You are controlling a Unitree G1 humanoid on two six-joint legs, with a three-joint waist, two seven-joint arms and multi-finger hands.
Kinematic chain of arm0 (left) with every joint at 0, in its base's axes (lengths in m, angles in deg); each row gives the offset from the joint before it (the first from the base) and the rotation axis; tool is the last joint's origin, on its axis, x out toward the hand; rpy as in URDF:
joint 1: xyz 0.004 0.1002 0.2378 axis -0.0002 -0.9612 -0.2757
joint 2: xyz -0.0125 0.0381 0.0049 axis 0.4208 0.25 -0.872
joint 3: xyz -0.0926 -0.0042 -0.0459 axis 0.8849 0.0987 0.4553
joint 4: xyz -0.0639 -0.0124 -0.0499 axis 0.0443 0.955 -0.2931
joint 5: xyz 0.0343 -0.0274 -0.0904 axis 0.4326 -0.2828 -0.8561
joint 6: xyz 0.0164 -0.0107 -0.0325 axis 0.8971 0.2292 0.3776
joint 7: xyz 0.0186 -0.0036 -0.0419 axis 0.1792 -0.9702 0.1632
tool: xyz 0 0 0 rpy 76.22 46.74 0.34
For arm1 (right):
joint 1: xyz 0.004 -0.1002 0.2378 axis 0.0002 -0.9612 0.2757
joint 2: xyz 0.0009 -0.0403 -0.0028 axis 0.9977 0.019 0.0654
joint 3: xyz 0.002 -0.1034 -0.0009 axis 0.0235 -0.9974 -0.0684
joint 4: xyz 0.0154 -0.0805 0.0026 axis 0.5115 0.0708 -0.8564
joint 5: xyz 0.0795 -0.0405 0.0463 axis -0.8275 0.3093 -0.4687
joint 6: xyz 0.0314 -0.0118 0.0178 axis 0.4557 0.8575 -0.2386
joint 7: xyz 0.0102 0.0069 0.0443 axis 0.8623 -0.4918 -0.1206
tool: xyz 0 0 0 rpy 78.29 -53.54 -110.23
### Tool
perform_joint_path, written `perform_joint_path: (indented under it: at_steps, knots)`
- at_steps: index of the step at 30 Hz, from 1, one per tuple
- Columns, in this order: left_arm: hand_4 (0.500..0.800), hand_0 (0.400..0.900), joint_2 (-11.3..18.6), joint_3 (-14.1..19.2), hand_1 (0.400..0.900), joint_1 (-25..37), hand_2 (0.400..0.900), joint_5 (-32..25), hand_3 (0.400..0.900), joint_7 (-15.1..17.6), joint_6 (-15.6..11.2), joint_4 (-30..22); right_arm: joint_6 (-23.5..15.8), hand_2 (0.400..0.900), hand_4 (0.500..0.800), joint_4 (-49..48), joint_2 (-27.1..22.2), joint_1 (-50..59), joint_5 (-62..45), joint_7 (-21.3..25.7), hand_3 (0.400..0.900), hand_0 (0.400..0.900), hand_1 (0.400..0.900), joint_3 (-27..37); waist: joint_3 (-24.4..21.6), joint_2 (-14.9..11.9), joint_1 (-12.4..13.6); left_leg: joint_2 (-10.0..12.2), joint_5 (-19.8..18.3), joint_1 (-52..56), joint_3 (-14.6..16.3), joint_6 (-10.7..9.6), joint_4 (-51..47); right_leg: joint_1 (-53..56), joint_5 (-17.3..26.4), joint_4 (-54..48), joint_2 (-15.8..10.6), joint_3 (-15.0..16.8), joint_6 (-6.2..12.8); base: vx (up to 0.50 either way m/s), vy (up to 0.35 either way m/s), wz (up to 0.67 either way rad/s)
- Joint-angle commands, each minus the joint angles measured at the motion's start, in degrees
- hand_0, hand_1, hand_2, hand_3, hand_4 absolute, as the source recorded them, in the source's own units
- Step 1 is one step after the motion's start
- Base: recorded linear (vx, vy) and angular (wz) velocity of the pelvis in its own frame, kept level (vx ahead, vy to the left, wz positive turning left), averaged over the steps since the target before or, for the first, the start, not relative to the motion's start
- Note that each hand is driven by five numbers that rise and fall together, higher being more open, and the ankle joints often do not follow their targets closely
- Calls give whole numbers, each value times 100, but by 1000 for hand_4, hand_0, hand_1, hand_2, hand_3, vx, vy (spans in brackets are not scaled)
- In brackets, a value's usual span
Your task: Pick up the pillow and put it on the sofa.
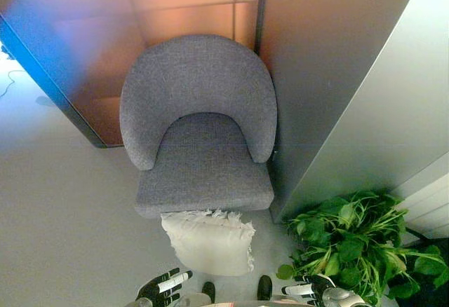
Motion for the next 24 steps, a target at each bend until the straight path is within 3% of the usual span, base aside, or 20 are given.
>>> perform_joint_path:
  at_steps: [1, 10, 15, 19, 24]
  knots:
    - [800, 900, 57, 236, 900, 392, 900, 97, 900, 48, -250, 273, -188, 900, 800, 126, -152, 433, -62, 71, 900, 900, 900, -15, 92, -84, -33, -416, -39, -294, 7, 150, -37, 262, -857, 421, 53, -122, 229, 0, 0, 0]
    - [800, 900, 93, 200, 900, 389, 900, 180, 900, 177, -115, 192, -704, 900, 800, -218, -204, 555, 361, 160, 900, 900, 900, -285, 309, -88, 40, -441, -6, -420, -72, 167, 16, 135, -861, 521, 32, -148, 216, 23, -1, 6]
    - [800, 900, 174, 17, 900, 445, 900, 70, 900, 122, -116, -16, -1012, 900, 800, -636, -321, 948, 391, 663, 900, 900, 900, -591, 740, -43, 135, -448, 63, -770, -117, 179, 71, -233, -835, 638, 38, -158, 194, -51, -7, 11]
    - [800, 900, 294, -75, 900, 604, 900, -85, 900, 49, -156, -189, -952, 900, 800, -1154, -384, 1487, 305, 1131, 900, 900, 900, -804, 1233, 20, 186, -417, 150, -1195, -63, 195, 123, -738, -789, 798, 60, -134, 166, -92, -4, 8]
    - [800, 900, 400, -134, 900, 665, 900, -271, 900, 2, -261, -398, -764, 900, 800, -1821, -566, 2111, 256, 1393, 900, 900, 900, -922, 1715, 46, 215, -380, 255, -1742, 18, 212, 217, -1408, -703, 1035, 86, -69, 148, -25, 3, 1]
